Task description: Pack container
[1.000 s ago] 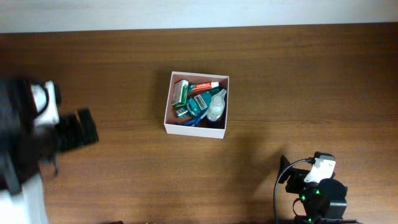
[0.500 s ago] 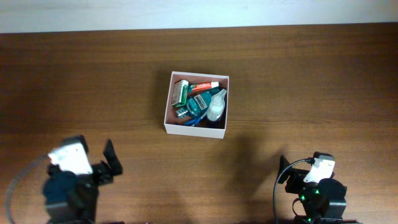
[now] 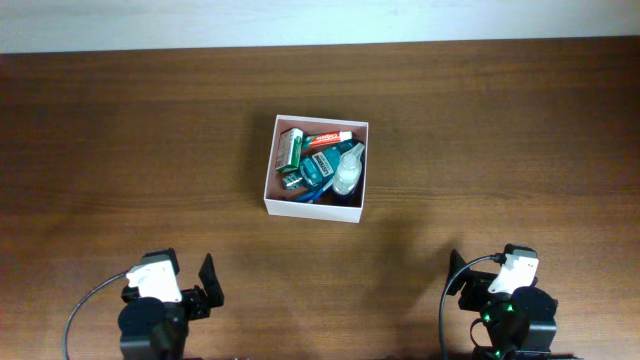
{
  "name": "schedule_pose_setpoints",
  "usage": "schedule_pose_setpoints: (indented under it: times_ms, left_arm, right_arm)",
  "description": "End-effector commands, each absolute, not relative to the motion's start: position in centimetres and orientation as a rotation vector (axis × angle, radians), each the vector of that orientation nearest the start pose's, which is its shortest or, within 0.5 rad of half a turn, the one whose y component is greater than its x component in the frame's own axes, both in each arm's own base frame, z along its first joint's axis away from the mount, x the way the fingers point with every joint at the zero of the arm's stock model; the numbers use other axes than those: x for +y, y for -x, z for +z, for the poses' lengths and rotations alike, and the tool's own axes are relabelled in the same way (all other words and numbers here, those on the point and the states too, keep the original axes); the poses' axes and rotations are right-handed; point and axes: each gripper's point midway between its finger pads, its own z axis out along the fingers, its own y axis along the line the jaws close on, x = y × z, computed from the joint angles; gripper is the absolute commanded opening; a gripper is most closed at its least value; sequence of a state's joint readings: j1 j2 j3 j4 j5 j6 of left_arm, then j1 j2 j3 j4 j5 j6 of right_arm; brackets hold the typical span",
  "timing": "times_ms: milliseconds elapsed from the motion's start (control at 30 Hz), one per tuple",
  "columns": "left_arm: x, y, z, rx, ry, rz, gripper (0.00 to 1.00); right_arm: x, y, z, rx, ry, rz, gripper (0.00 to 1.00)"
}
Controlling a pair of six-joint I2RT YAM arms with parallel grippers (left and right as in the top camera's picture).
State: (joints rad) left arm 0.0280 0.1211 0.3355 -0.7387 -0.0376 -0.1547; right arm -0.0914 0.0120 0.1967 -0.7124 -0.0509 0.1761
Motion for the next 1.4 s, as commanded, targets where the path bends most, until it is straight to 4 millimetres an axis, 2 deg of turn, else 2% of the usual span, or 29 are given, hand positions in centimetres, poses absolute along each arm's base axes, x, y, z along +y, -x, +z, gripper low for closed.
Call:
schedule_pose_setpoints:
  times_ms: [0, 300, 1367]
  left_arm:
    - [0.9, -19.7, 12.1, 2.09, 0.216, -0.056, 0.99]
    - [0.9, -19.9, 8.4, 2.106, 0.214, -0.059, 0.99]
    - [0.8, -20.0, 8.6, 2.1, 0.211, -0.064, 1.0]
  right_arm:
    - [-1.0, -19.8, 9.8, 2.076, -0.252, 0.106, 0.99]
    - [-1.0, -19.8, 9.8, 2.076, -0.252, 0.106, 0.99]
    - [-1.0, -19.8, 9.8, 2.076, -0.252, 0.106, 0.99]
